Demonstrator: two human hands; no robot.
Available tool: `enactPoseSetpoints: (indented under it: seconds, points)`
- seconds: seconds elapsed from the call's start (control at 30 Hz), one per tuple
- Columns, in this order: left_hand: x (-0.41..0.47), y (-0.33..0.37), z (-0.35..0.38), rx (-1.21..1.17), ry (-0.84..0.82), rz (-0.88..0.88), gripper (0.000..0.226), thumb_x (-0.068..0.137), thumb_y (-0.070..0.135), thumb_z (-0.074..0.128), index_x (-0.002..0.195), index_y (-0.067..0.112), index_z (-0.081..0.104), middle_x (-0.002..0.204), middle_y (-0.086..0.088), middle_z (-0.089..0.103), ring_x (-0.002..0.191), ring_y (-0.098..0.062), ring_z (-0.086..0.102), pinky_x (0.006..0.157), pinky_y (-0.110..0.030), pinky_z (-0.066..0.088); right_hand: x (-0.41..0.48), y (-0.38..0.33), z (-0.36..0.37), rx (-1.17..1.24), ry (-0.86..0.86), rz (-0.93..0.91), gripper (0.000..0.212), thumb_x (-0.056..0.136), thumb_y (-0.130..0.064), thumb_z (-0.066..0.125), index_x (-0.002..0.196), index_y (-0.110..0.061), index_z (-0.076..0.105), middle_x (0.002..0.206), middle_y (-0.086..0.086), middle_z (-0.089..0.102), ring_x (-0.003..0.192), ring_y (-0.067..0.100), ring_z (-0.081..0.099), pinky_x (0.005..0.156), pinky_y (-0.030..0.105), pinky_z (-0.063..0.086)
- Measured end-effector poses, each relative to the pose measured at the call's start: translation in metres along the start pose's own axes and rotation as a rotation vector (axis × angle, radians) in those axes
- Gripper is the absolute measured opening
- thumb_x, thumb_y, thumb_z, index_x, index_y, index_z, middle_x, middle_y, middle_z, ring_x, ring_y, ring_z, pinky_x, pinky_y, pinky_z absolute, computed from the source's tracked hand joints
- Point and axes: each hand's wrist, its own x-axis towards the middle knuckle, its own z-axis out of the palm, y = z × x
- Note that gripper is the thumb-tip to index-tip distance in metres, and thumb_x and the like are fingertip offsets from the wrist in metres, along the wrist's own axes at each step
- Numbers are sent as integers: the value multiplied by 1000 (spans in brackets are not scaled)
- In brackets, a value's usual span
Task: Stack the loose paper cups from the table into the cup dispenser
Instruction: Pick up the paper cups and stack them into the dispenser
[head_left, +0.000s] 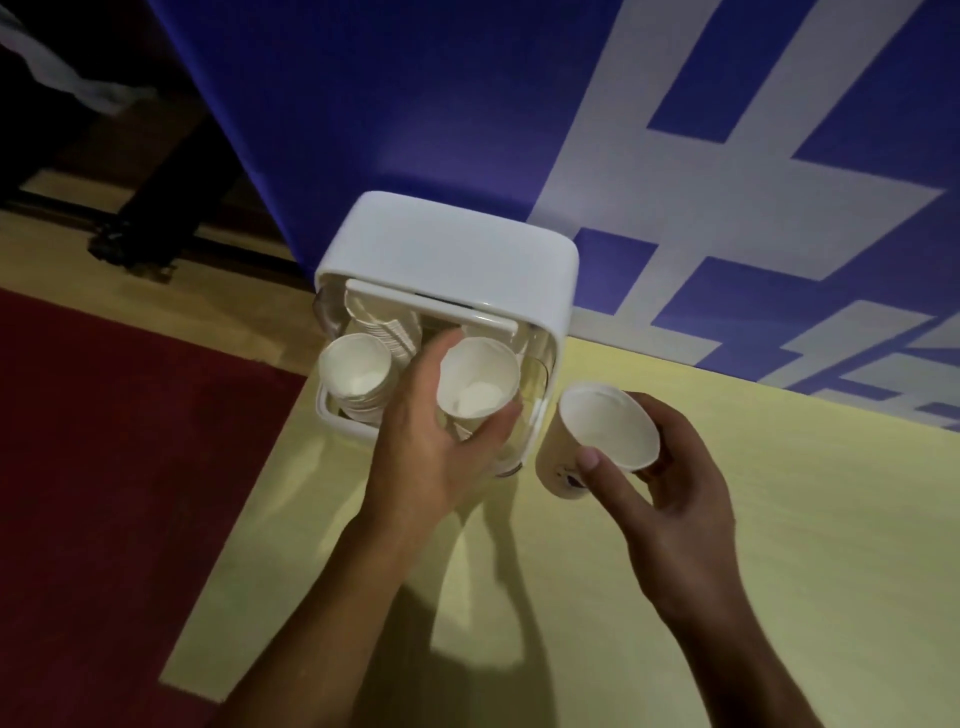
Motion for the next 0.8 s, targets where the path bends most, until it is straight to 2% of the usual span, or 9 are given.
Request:
enactPoseSetpoints:
  seconds: [0.13,0.2,0.27,0.33,0.47,0.57,0.67,0.73,0.8]
  points:
    - [4,-18,1,71,-120,4,79,77,54,81,145,25,52,142,10,56,127,1,48,102,-10,40,3,-1,6,-1,33,16,47,77,-43,82,120,-35,66,122,-9,72,112,16,69,95,42,56]
    - [4,-27,3,80,-150,16,73,81,51,79,144,24,55,142,7,57,126,2,47,102,-5,37,5,-3,8,-16,50,12,45,78,-38,82,120,-37,65,122,-12,71,112,14,69,94,39,56]
    - [3,-35,5,43,-160,-15,69,84,44,82,145,30,53,143,10,57,130,-1,50,107,-22,48,8,-6,8,-18,68,-2,46,78,-38,82,120,-37,65,121,-14,71,112,11,68,93,35,56]
    - [3,-39,7,5,-164,-50,70,84,47,81,146,36,51,143,14,57,134,-7,52,104,-41,54,10,-11,9,-12,86,-22,47,78,-37,82,122,-34,64,120,-14,70,113,11,67,91,31,55]
    - [3,-34,1,-63,-195,-70,77,87,56,73,154,36,41,147,14,56,137,-10,52,107,-47,52,16,-23,18,29,104,-87,50,79,-39,84,123,-32,63,122,-10,70,116,16,67,93,31,54]
    - [-1,-21,-13,-104,-124,-63,67,96,58,57,155,30,42,150,12,55,138,-4,52,108,-39,52,20,-27,32,15,79,-128,52,81,-37,84,127,-29,60,124,-8,68,119,20,66,97,37,55]
    - [1,-5,-24,-202,-83,-14,51,104,43,50,151,22,51,141,18,60,133,1,55,103,-21,50,24,-25,50,-18,38,-132,55,83,-33,87,130,-29,58,125,-11,66,118,17,64,98,40,56]
    - [5,2,-26,-244,-76,2,48,105,40,46,148,20,54,140,16,62,132,1,56,100,-16,49,25,-22,60,-28,15,-131,56,83,-32,87,131,-27,59,125,-13,66,118,15,64,97,36,56]
    - [10,4,-25,-263,-83,3,45,107,38,44,146,19,56,138,11,64,130,-1,58,98,-14,49,26,-18,69,-43,3,-137,57,83,-32,87,133,-26,59,125,-15,67,118,11,64,94,25,54]
